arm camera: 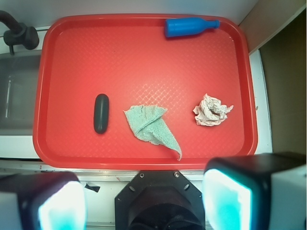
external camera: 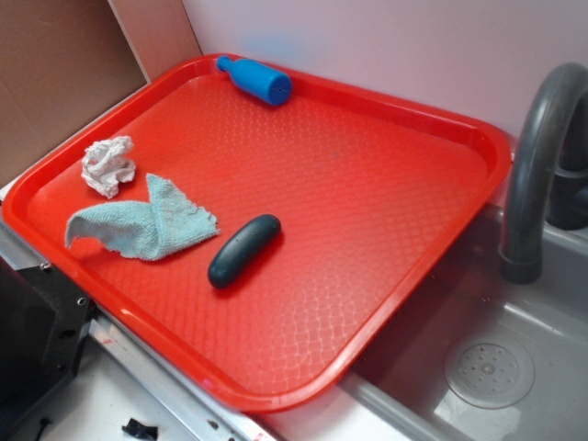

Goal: Grab the white paper.

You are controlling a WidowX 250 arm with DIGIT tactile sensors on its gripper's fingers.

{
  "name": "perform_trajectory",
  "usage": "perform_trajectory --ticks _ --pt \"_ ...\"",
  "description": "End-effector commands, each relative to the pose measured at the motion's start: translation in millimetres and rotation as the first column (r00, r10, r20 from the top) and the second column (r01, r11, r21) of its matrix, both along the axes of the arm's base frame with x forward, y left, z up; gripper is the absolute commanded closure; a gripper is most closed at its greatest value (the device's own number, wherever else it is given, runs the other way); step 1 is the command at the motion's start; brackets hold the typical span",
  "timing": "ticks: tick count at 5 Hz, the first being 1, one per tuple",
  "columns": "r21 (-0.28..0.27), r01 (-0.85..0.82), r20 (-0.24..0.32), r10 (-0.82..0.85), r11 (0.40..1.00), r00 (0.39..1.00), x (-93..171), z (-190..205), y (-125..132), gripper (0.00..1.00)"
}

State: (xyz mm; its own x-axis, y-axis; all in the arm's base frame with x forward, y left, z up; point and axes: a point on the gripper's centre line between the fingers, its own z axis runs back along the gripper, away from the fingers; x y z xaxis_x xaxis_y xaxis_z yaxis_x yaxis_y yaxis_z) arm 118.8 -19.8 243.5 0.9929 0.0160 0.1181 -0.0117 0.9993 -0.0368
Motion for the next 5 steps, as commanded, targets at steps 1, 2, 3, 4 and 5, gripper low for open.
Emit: perform_trajectory --ticks 1,2,3,4,5 --pt "0.0 0.0 0.0 0.0 1.0 1.0 0 0 0 0.0" --pt "0.008 0.118 -0.001 -0.118 0.993 0.993 15 -12 23 0.0" --pt "-0.067 0.296 -0.051 -0.3 0.953 0.953 28 -37 42 0.0" --pt "-0.058 0.524 -0.028 -0.526 0.85 0.85 44 -69 68 0.0" --pt "-0.055 0.709 -0.068 -0.711 0.703 0.699 53 -105 84 0.0"
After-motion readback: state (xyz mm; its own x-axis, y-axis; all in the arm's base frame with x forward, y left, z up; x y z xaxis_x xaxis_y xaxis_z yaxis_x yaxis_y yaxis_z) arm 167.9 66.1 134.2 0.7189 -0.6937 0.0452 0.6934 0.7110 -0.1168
